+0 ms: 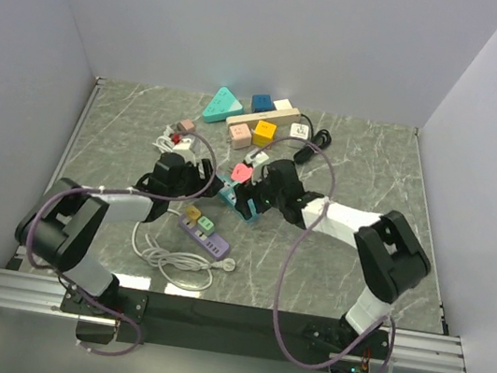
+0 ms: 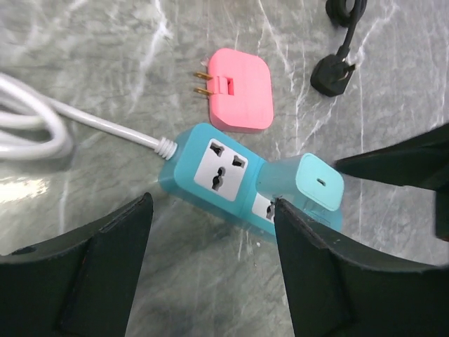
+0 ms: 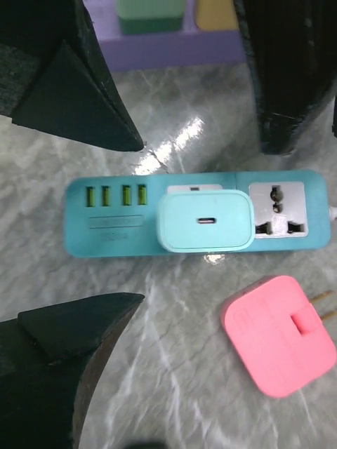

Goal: Insert the plug

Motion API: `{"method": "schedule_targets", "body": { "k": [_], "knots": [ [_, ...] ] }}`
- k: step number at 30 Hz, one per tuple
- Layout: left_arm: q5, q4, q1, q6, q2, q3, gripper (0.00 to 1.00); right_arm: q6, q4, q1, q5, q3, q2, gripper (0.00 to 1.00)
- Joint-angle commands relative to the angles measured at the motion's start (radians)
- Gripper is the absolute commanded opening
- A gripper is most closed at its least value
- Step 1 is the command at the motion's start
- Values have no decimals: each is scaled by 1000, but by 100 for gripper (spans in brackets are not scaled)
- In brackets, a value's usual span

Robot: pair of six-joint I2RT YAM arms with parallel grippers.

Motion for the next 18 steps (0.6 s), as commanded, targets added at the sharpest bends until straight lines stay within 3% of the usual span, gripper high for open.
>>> {"method": "schedule_targets", "body": {
  "k": [1,9,18],
  "knots": [
    [-80,11,-5,4,-111,-28,75,28,121,3,58,-59,-136,89],
    [-379,-198,-5,-65,-379,-70,81,227,227,3,345,-249,-403,92],
    [-525,-426,-5,-79,-660,-68,85,396,356,3,603,-519,-738,94]
  ]
}}
